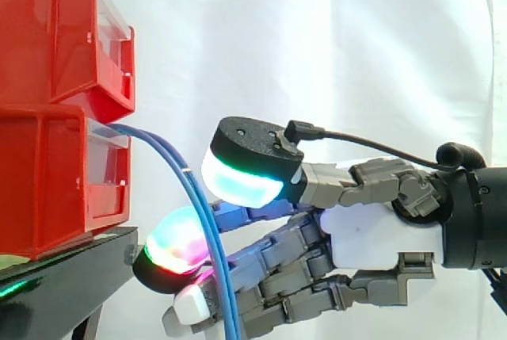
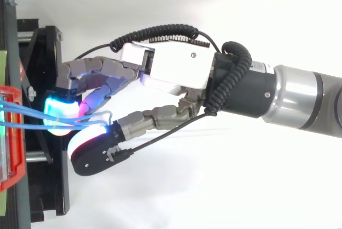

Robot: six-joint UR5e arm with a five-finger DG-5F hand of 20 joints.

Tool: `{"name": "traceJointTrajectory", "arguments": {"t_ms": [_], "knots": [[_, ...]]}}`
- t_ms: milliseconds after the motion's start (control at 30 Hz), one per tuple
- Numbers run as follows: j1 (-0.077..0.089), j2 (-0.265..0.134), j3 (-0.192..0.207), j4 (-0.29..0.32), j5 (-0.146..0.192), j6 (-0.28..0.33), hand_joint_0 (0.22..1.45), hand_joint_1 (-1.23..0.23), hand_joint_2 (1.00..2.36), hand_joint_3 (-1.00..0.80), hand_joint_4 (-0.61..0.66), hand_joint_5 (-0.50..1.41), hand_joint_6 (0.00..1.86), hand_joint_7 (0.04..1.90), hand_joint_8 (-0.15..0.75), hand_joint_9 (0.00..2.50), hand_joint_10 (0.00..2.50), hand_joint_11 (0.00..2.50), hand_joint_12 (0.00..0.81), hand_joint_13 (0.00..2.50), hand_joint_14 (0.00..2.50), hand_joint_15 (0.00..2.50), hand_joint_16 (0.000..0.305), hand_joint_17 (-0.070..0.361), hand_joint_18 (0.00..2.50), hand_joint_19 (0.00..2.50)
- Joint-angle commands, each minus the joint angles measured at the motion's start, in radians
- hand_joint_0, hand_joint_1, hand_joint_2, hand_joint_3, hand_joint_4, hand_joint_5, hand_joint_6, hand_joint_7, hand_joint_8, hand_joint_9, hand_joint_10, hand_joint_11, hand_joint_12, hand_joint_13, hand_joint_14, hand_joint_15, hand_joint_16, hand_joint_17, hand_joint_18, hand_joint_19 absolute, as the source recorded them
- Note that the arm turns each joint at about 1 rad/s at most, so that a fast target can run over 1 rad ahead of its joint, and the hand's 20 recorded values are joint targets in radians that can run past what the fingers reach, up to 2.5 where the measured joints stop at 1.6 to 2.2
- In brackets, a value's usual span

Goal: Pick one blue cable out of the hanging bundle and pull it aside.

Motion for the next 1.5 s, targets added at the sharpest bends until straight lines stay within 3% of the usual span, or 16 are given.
{"name": "traceJointTrajectory", "arguments": {"t_ms": [0, 167, 300, 600, 833, 933, 1233, 1467], "knots": [[0.000, 0.000, 0.004, -0.021, -0.001, 0.001, 0.57, -0.60, 1.01, -0.42, 0.18, -0.05, 0.56, 1.25, 0.254, 0.84, 0.01, 0.23, 0.265, 0.48, 0.01, 0.20, 0.040, 0.091, 0.31, 0.31], [-0.003, 0.000, 0.024, -0.056, -0.001, 0.003, 0.58, -0.60, 1.01, -0.42, 0.18, -0.05, 0.57, 1.23, 0.254, 0.85, 0.01, 0.24, 0.263, 0.49, 0.01, 0.20, 0.040, 0.090, 0.33, 0.31], [-0.005, 0.000, 0.032, -0.071, -0.002, 0.003, 0.58, -0.60, 1.01, -0.42, 0.16, -0.07, 0.69, 1.06, 0.250, 0.89, 0.01, 0.29, 0.263, 0.50, 0.01, 0.21, 0.040, 0.090, 0.34, 0.31], [-0.012, 0.000, 0.053, -0.107, -0.002, 0.011, 0.57, -0.60, 1.01, -0.40, 0.13, -0.08, 0.77, 1.00, 0.250, 0.92, 0.01, 0.32, 0.264, 0.52, 0.01, 0.22, 0.040, 0.089, 0.35, 0.32], [-0.020, 0.000, 0.073, -0.120, -0.018, 0.011, 0.57, -0.58, 1.02, -0.21, 0.09, -0.10, 0.89, 0.98, 0.260, 0.91, 0.01, 0.37, 0.263, 0.58, 0.01, 0.29, 0.040, 0.090, 0.37, 0.34], [-0.026, 0.000, 0.095, -0.153, -0.028, 0.009, 0.57, -0.60, 1.02, -0.18, 0.10, -0.11, 0.91, 0.89, 0.266, 0.89, 0.01, 0.38, 0.265, 0.58, 0.01, 0.30, 0.040, 0.090, 0.39, 0.35], [-0.037, 0.002, 0.129, -0.255, -0.050, 0.012, 0.58, -0.67, 1.02, -0.16, 0.11, -0.12, 0.93, 0.87, 0.268, 0.90, 0.02, 0.46, 0.271, 0.60, 0.01, 0.33, 0.041, 0.093, 0.42, 0.37], [-0.035, 0.046, 0.122, -0.303, -0.059, -0.012, 0.60, -0.73, 1.02, -0.13, 0.05, -0.13, 0.94, 0.92, 0.269, 0.92, 0.02, 0.51, 0.274, 0.62, 0.01, 0.35, 0.042, 0.094, 0.45, 0.37]]}}
